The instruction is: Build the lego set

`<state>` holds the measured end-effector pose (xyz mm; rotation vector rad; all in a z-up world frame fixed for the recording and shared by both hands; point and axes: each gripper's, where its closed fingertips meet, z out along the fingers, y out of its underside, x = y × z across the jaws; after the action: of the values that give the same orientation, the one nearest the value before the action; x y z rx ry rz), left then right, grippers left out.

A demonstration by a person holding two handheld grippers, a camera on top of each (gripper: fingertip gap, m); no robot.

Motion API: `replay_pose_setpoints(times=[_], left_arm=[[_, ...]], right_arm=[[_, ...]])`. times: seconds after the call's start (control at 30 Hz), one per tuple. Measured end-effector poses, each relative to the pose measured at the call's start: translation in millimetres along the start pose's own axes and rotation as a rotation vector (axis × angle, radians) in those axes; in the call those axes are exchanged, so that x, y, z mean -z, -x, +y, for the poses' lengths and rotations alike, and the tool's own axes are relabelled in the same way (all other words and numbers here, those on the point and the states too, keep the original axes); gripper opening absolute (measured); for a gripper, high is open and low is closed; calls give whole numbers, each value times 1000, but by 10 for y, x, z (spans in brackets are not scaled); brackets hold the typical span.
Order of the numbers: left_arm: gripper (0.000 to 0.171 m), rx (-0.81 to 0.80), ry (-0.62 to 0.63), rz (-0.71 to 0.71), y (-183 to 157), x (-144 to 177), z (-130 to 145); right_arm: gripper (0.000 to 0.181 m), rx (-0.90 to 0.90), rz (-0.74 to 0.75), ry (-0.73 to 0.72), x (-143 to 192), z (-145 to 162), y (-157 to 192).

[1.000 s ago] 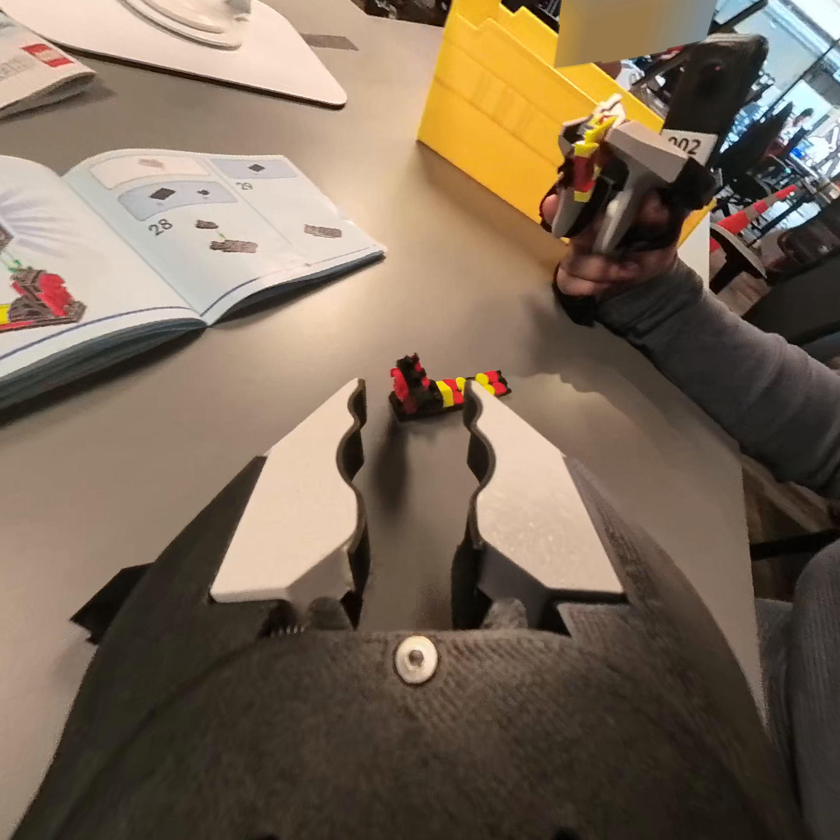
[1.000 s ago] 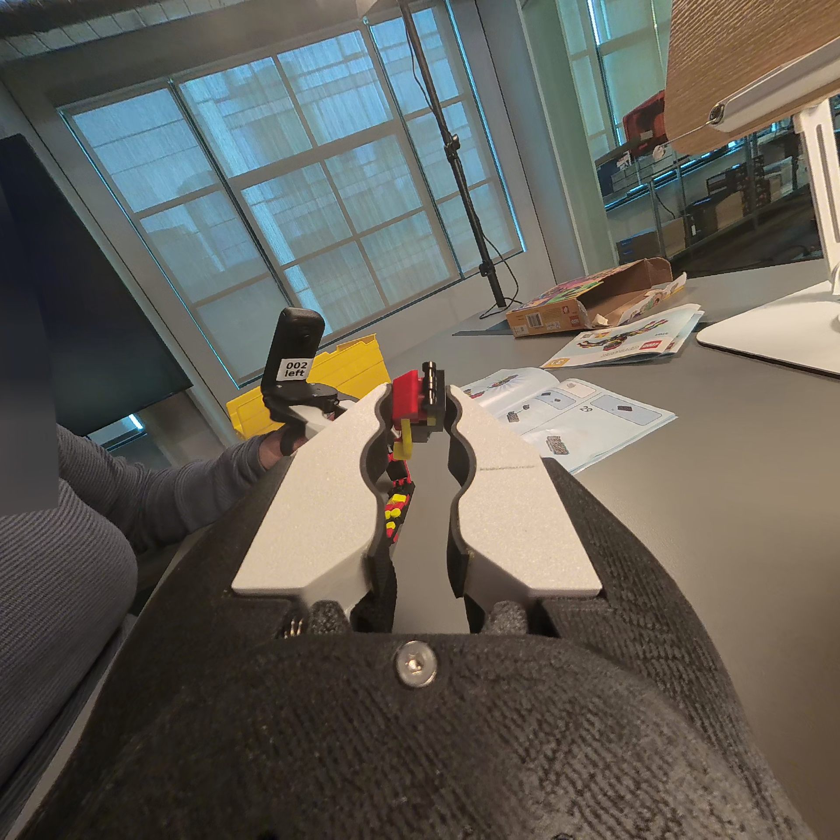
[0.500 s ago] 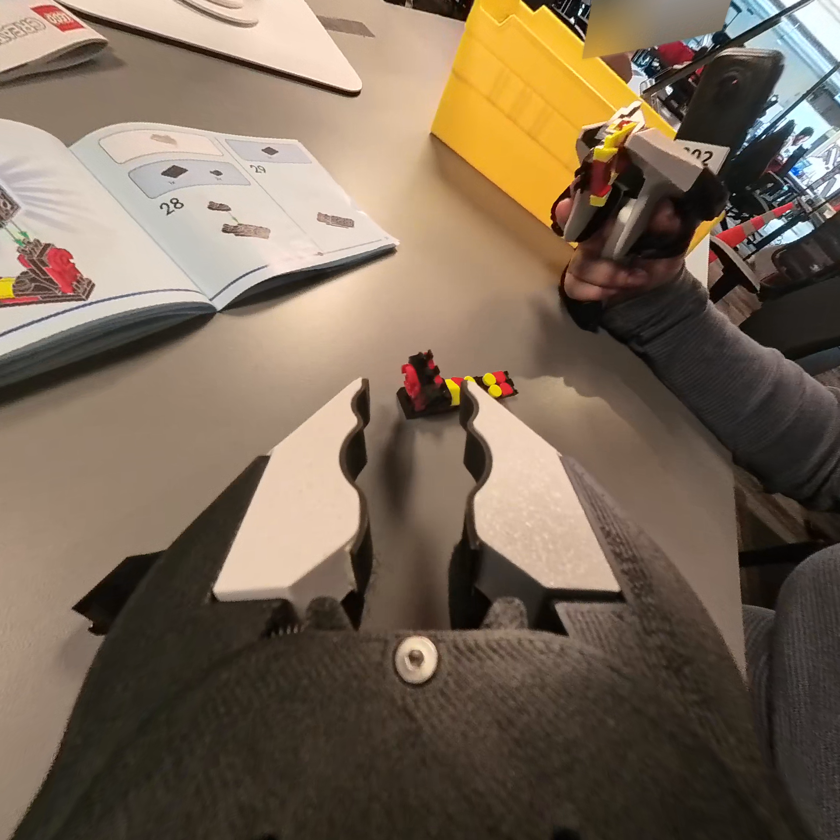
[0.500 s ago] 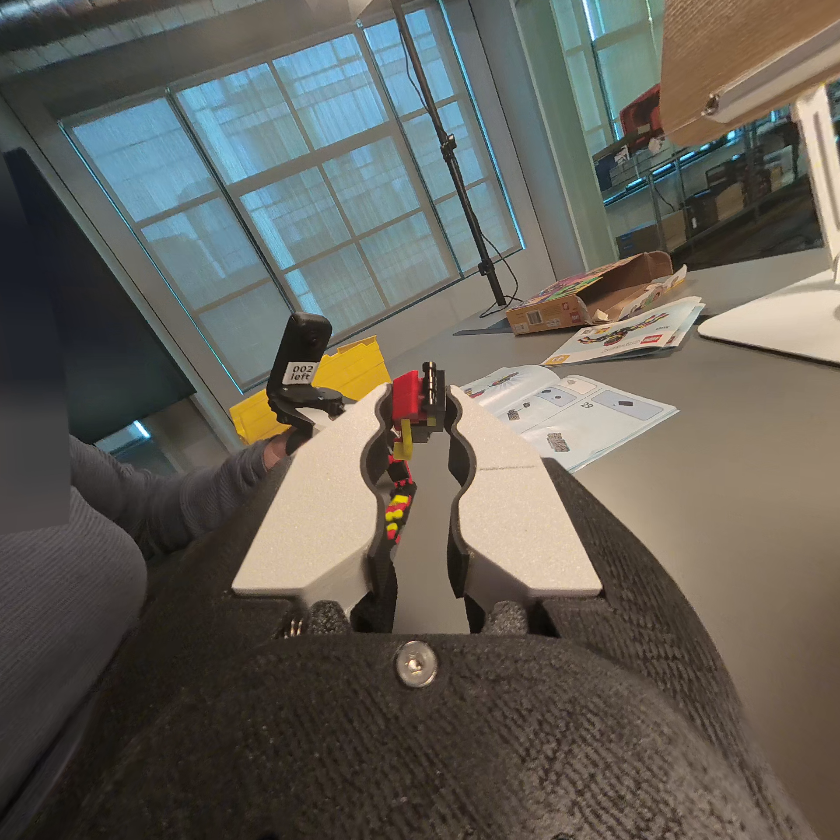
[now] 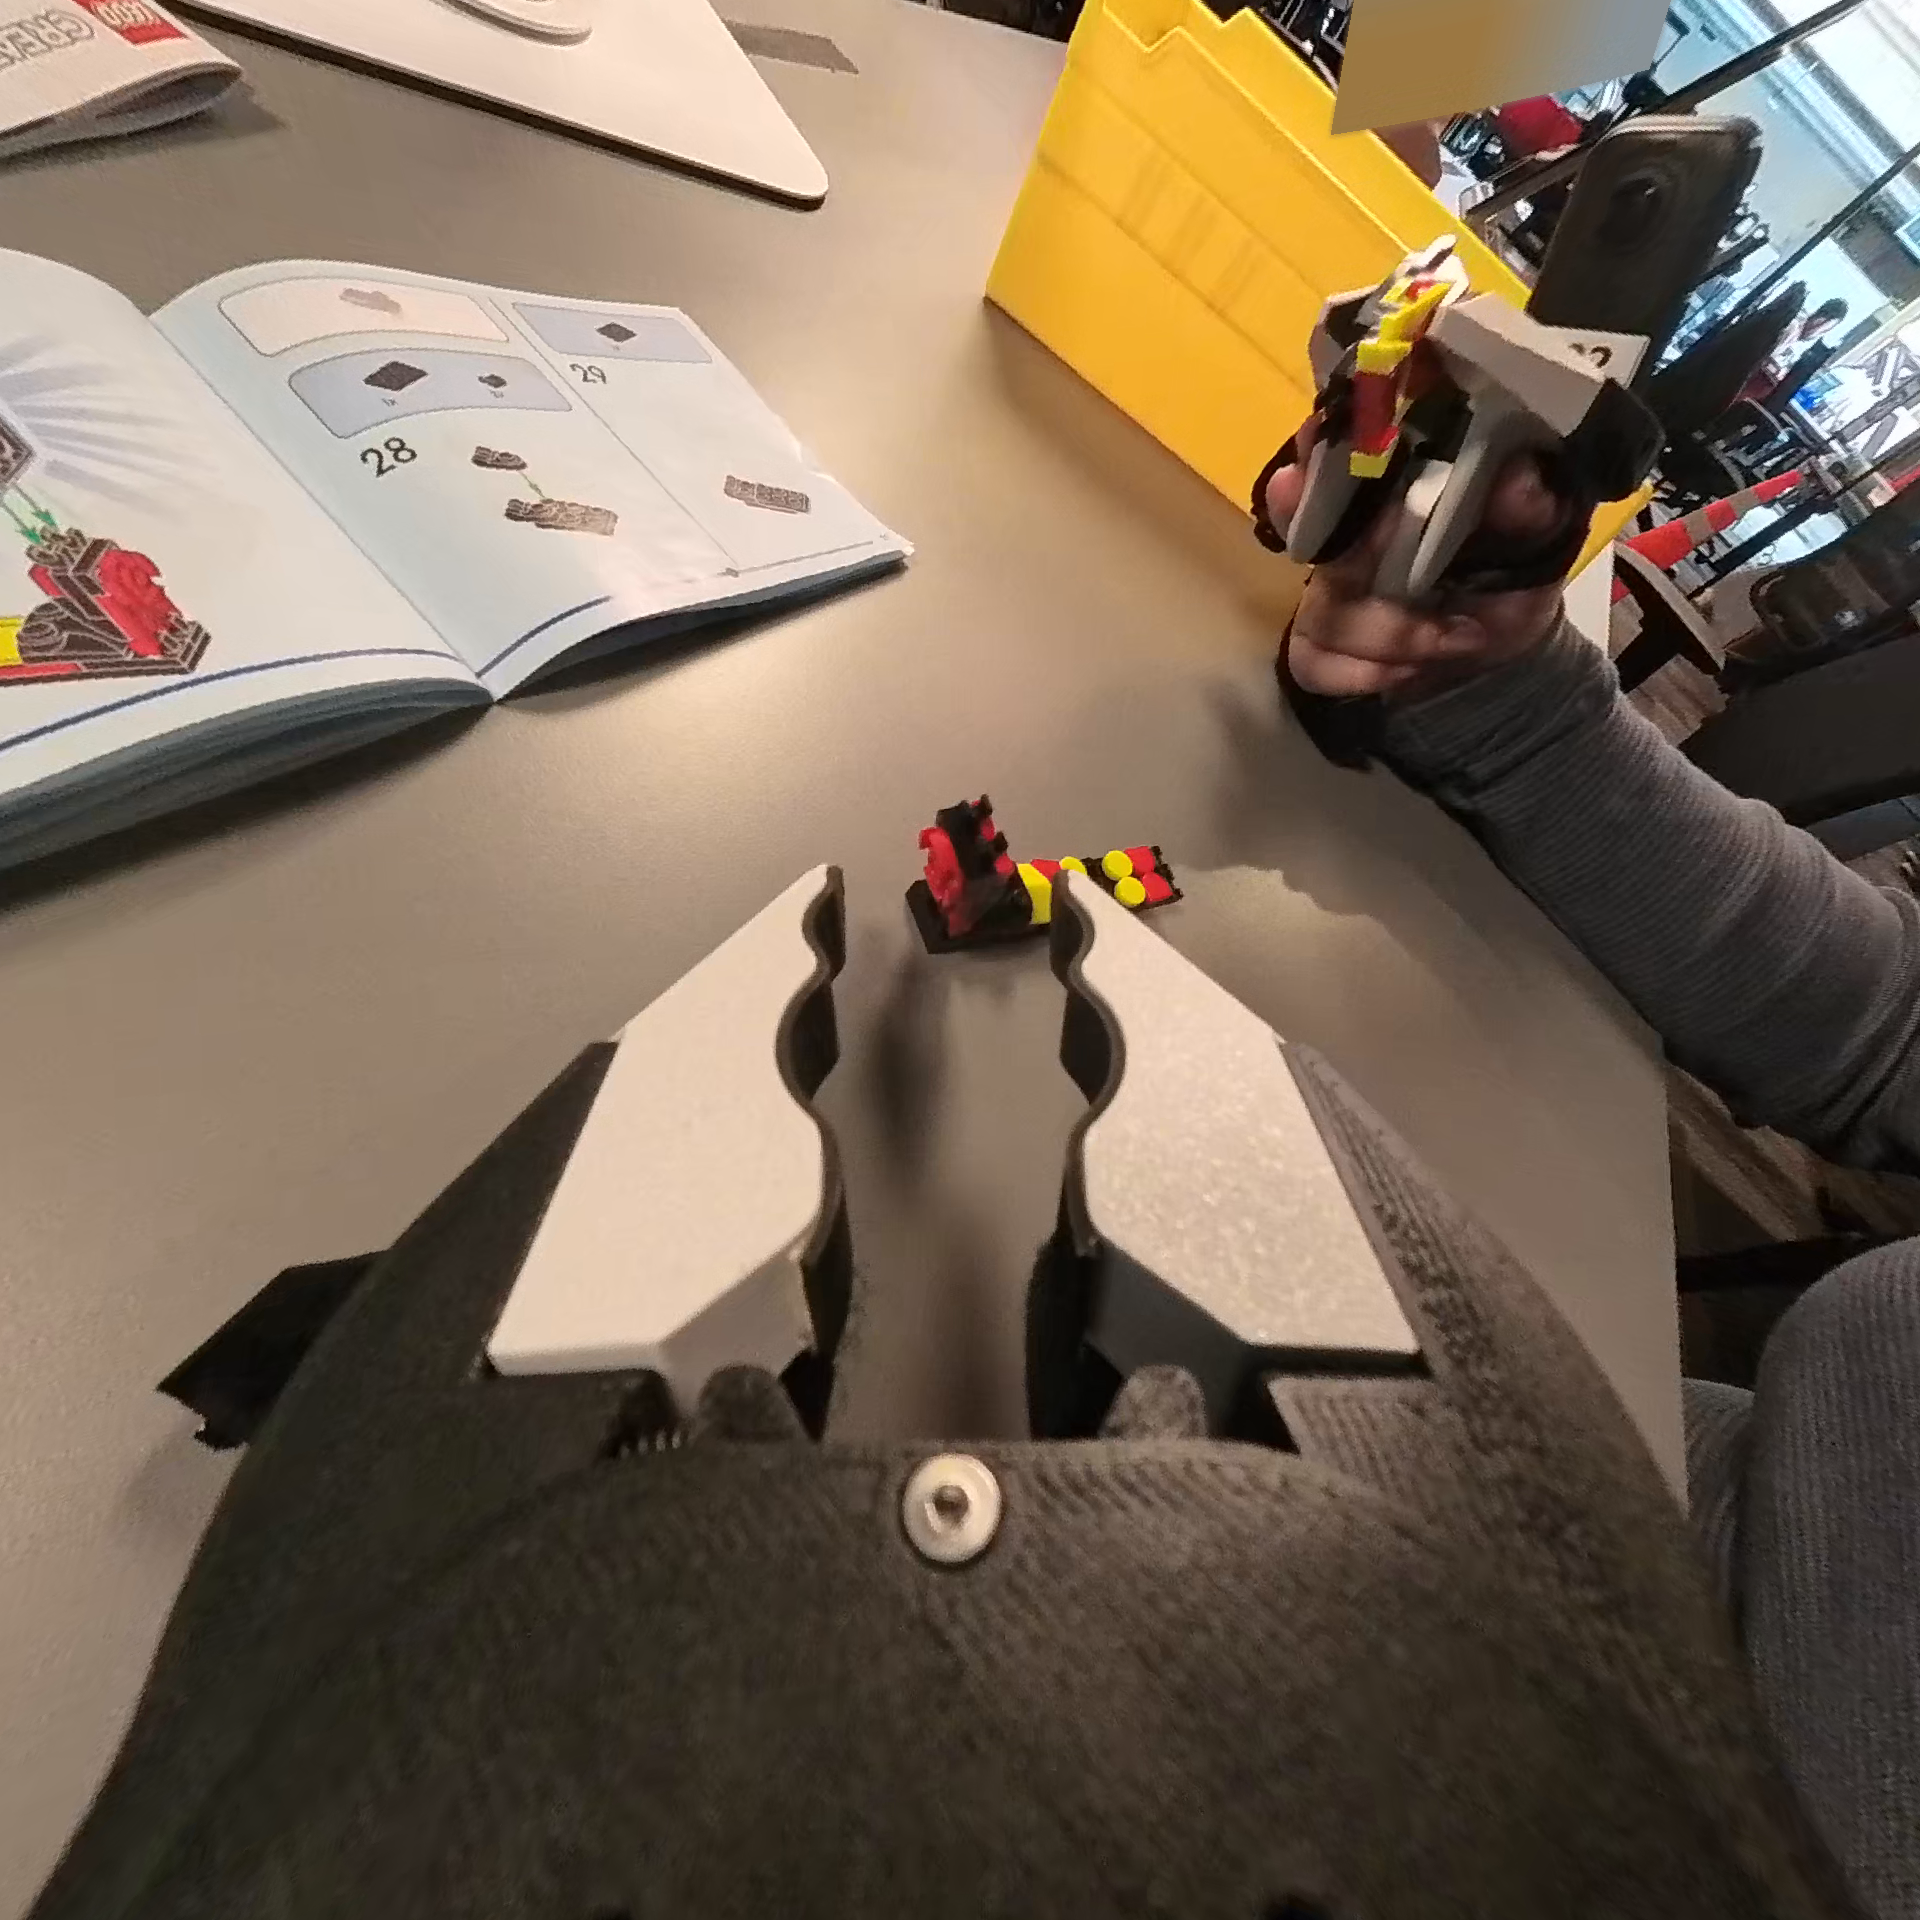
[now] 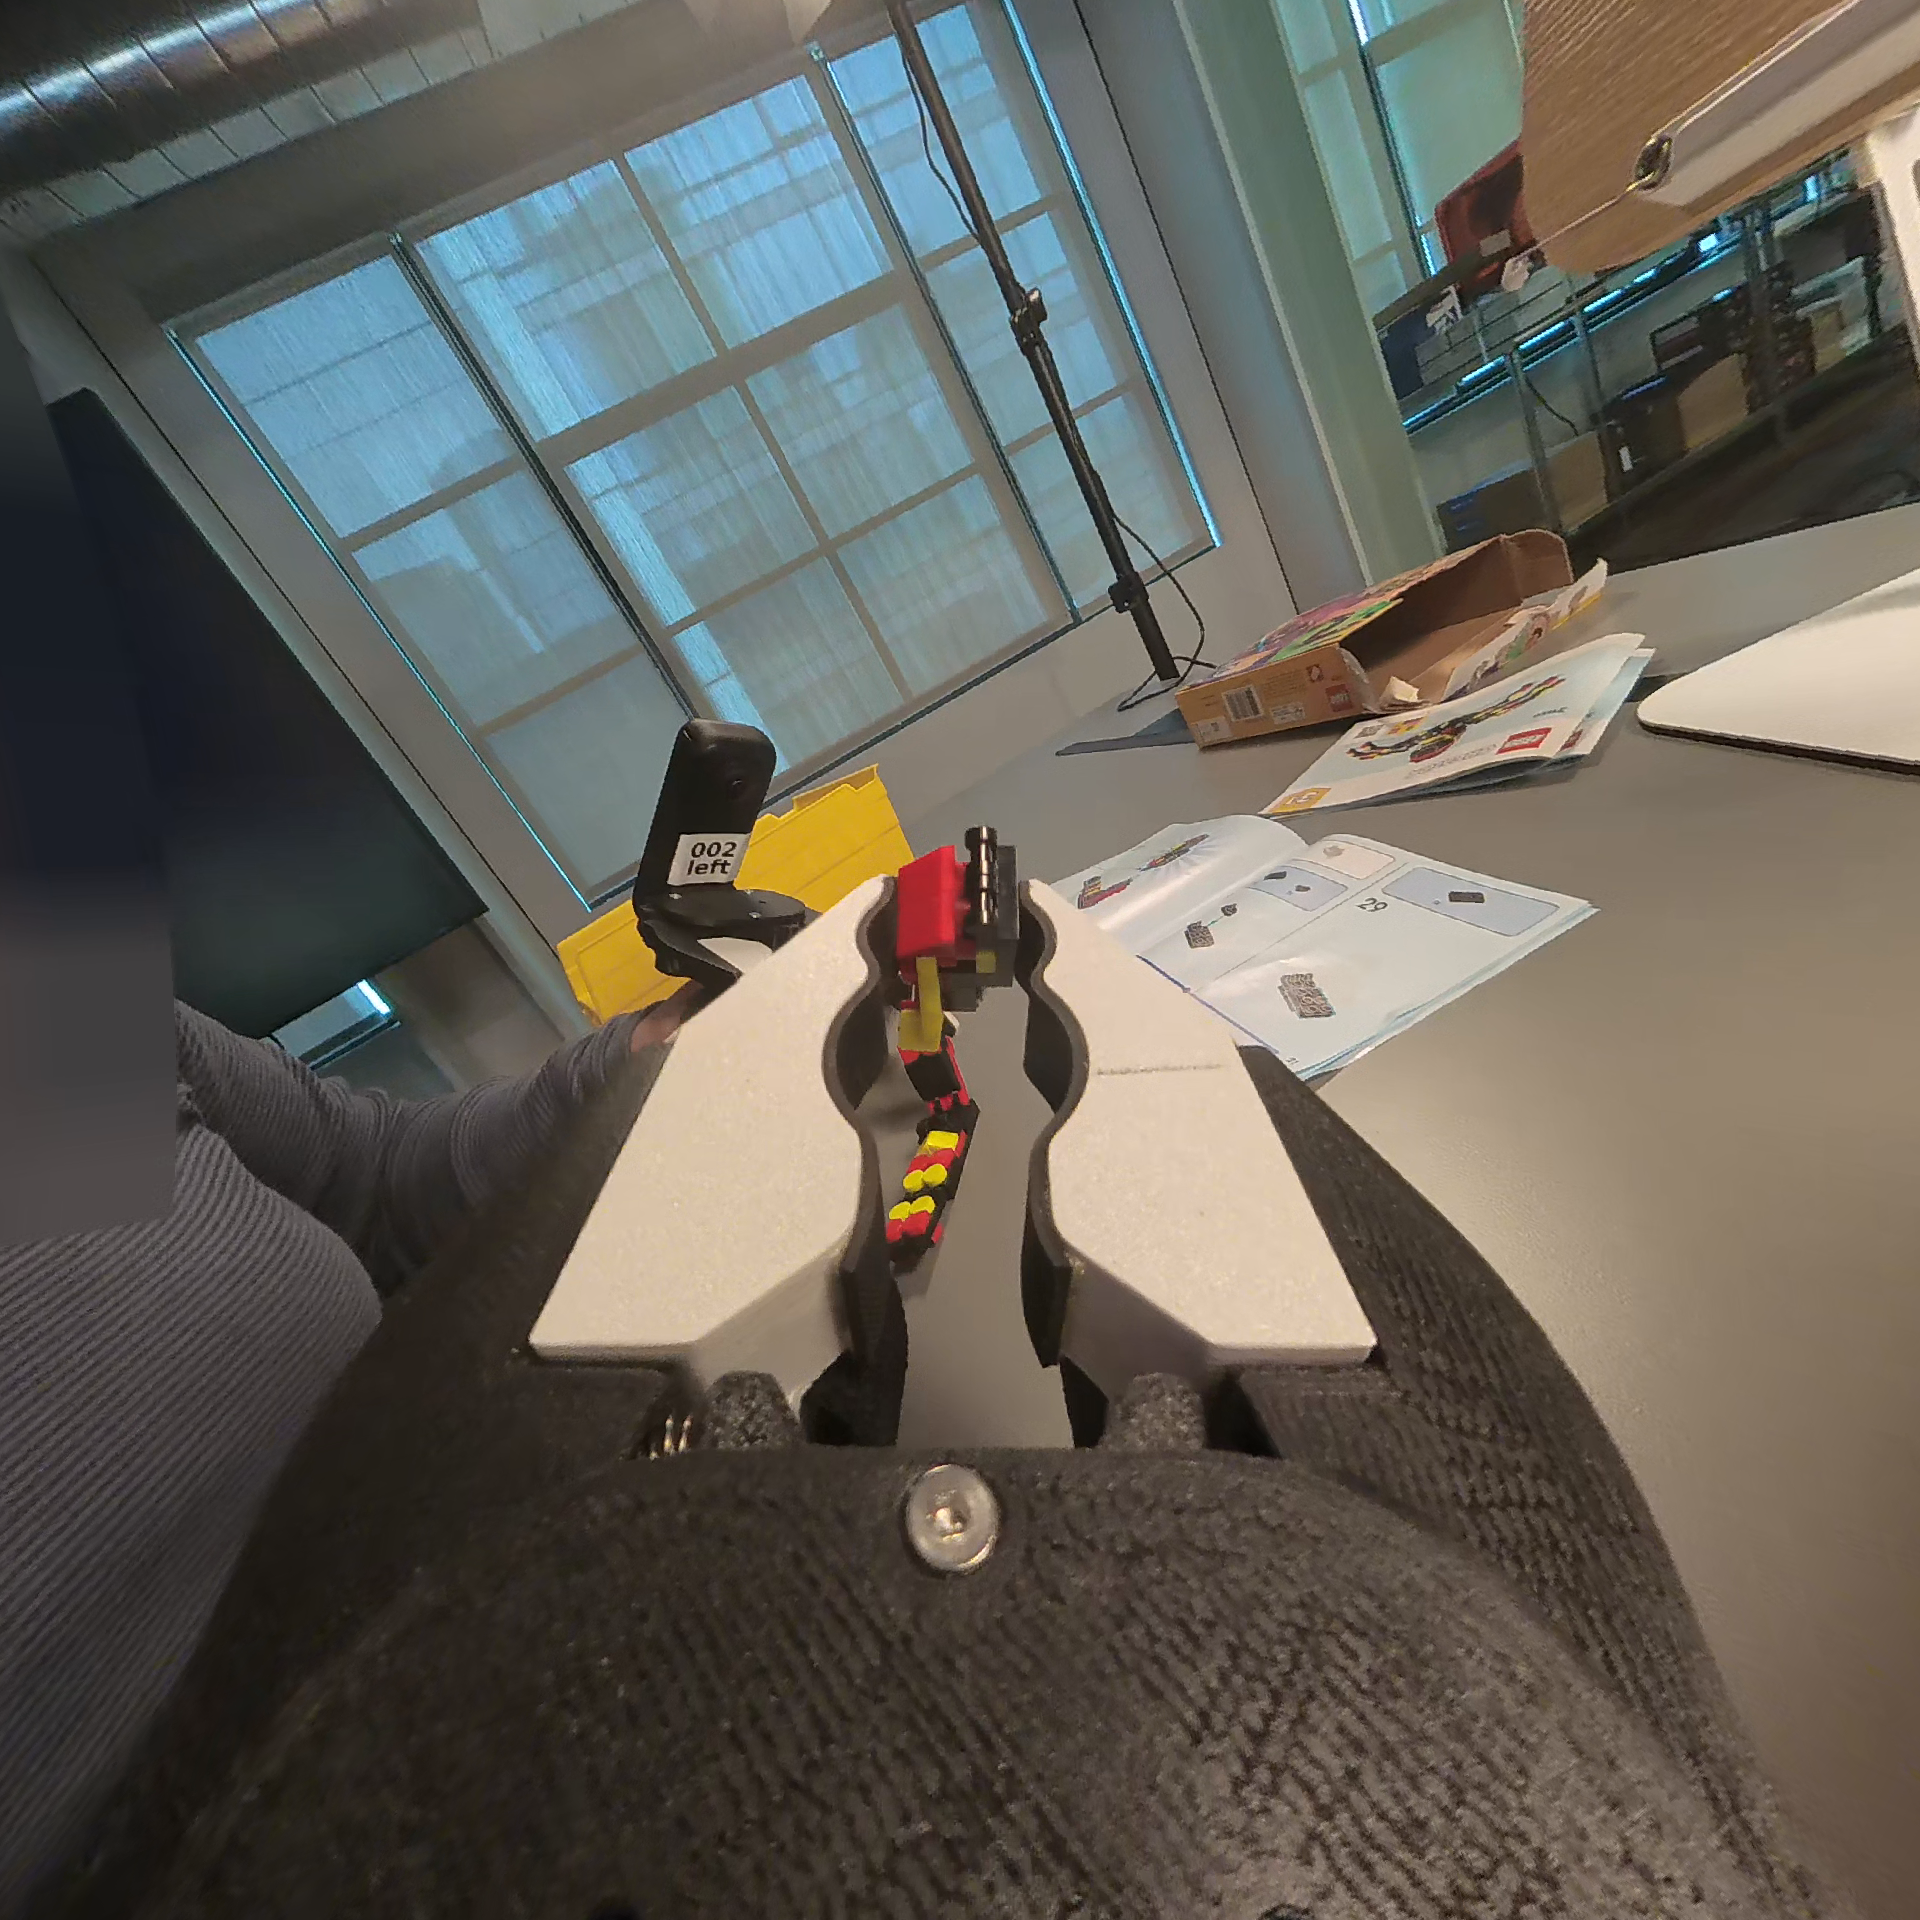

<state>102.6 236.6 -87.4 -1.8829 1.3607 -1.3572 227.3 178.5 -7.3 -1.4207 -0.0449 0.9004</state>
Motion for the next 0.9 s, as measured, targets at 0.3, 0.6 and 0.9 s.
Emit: replay_pose_setpoints(times=[0.3, 0.6, 0.9], left_arm=[[38, -15, -6, -3, -9, 4, -7], [38, -13, -7, -2, -8, 5, -7], [38, -12, -6, -1, -10, 5, -7]], right_arm=[[19, 14, 5, 16, -14, 26, 4], [20, 22, 8, 27, -24, 45, 5], [20, 22, 9, 29, -28, 50, 1]])
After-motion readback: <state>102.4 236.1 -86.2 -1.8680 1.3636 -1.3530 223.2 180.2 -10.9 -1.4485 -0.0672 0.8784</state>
